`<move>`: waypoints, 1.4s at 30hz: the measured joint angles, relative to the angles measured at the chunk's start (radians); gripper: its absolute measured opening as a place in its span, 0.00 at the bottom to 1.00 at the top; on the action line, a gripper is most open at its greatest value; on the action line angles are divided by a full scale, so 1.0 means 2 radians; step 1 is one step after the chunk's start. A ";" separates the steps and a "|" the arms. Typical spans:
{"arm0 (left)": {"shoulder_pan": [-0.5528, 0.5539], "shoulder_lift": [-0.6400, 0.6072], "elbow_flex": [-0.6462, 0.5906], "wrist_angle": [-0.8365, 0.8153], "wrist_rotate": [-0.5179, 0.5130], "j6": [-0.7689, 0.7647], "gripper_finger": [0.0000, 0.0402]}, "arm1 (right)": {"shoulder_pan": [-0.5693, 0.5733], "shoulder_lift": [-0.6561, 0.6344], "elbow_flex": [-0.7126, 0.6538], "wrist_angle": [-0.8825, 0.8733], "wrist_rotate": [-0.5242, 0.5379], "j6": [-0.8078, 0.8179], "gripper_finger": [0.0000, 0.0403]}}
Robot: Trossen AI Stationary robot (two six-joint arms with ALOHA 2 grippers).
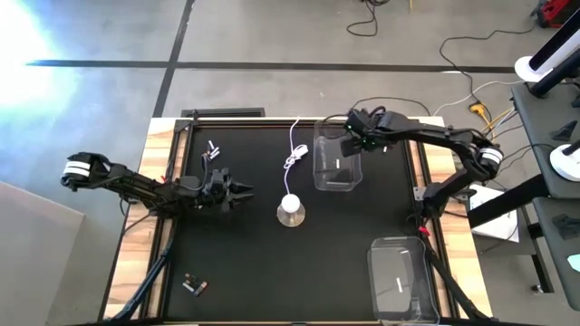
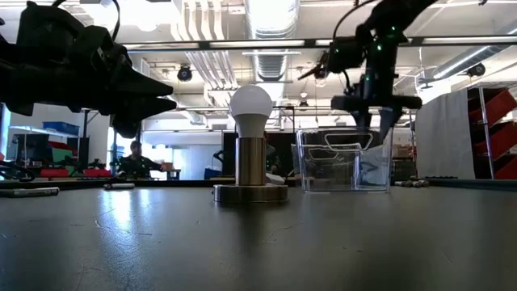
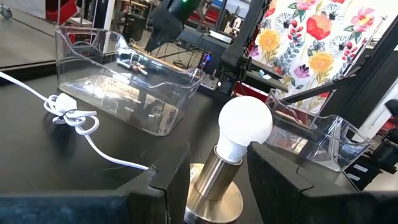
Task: Sort batteries
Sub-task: Move the top transparent bin to the top left
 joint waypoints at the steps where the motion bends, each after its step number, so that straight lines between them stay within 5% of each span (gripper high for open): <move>1: 0.000 0.000 0.000 0.000 0.000 0.000 0.35 | -0.002 0.000 -0.012 0.015 -0.002 0.001 0.52; 17: 0.000 0.000 0.000 -0.005 0.000 0.000 0.35 | 0.000 0.019 -0.072 0.178 -0.030 -0.035 0.52; 42: 0.000 0.000 0.000 -0.004 -0.001 0.007 0.35 | 0.047 0.028 -0.075 0.261 -0.030 -0.066 0.51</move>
